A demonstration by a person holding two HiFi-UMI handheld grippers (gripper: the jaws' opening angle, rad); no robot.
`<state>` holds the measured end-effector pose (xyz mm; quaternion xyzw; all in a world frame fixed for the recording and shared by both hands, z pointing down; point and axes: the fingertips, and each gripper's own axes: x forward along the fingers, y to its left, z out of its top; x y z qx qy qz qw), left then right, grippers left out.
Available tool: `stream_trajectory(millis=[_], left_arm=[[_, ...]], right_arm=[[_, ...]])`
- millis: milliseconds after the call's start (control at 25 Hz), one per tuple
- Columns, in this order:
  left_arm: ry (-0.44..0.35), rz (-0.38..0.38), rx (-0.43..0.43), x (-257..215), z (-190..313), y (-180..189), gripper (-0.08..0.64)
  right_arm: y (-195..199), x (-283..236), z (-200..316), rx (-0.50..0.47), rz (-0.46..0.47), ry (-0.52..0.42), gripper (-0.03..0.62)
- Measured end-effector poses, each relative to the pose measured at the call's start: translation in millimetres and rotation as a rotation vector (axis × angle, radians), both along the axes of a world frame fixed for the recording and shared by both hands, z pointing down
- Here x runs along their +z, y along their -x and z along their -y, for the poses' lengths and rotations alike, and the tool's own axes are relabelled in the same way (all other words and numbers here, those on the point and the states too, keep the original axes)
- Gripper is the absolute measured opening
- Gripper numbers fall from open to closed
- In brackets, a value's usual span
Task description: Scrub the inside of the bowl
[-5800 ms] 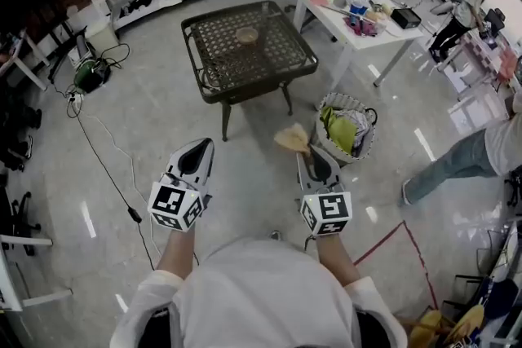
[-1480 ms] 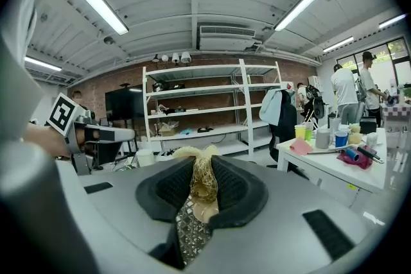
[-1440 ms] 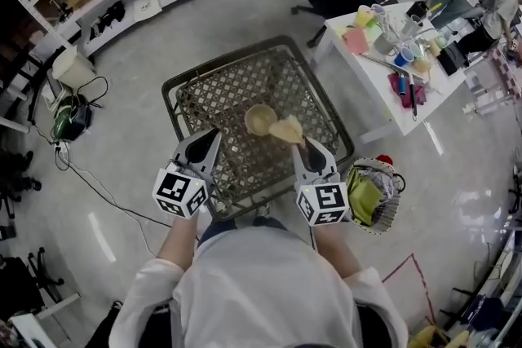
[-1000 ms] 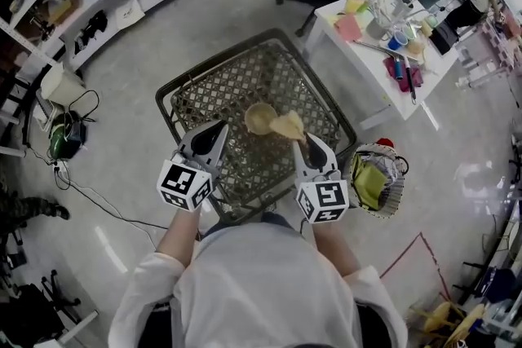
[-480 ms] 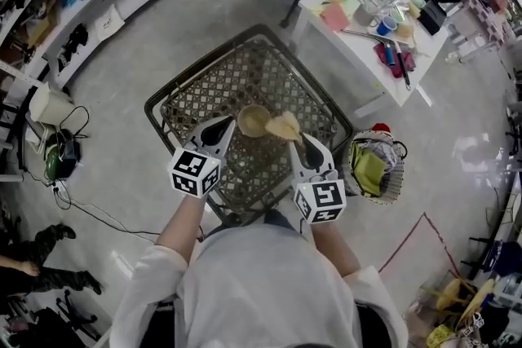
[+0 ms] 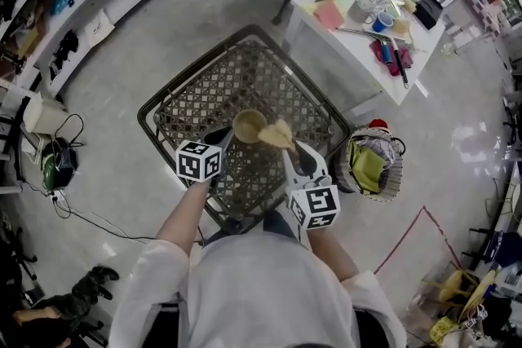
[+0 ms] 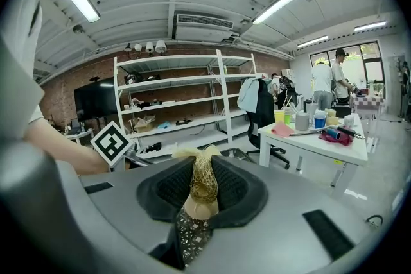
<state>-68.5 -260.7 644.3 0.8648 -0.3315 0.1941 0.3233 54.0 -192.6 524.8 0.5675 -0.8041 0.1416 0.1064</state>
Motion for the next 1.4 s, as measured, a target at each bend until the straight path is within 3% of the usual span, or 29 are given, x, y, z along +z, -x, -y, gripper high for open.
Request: stream_trajectory(millis=[360, 440, 720, 960, 1240, 1400], left_arm=[[0.186, 0.03, -0.029, 63, 7, -5, 0.043], [0.21, 0.033, -0.041, 72, 10, -6, 0.17], [0.287, 0.05, -0.071, 104, 21, -10, 0.21], [0.362, 0.103, -0.056, 137, 22, -16, 0.21], [0.424, 0.105, -0.075, 159, 25, -17, 0.207], [0.41, 0.129, -0.072, 162, 28, -17, 0.118]], right_arm=[[-7, 13, -6, 0.027, -0.01, 0.038, 0.091], [-8, 16, -7, 0.033, -0.011, 0.043, 0.091], [-8, 24, -7, 0.034, -0.011, 0.061, 0.091], [-5, 33, -7, 0.023, -0.005, 0.086, 0.091], [-9, 39, -7, 0.031, -0.014, 0.096, 0.091], [-14, 43, -6, 0.036, -0.016, 0.102, 0.091]])
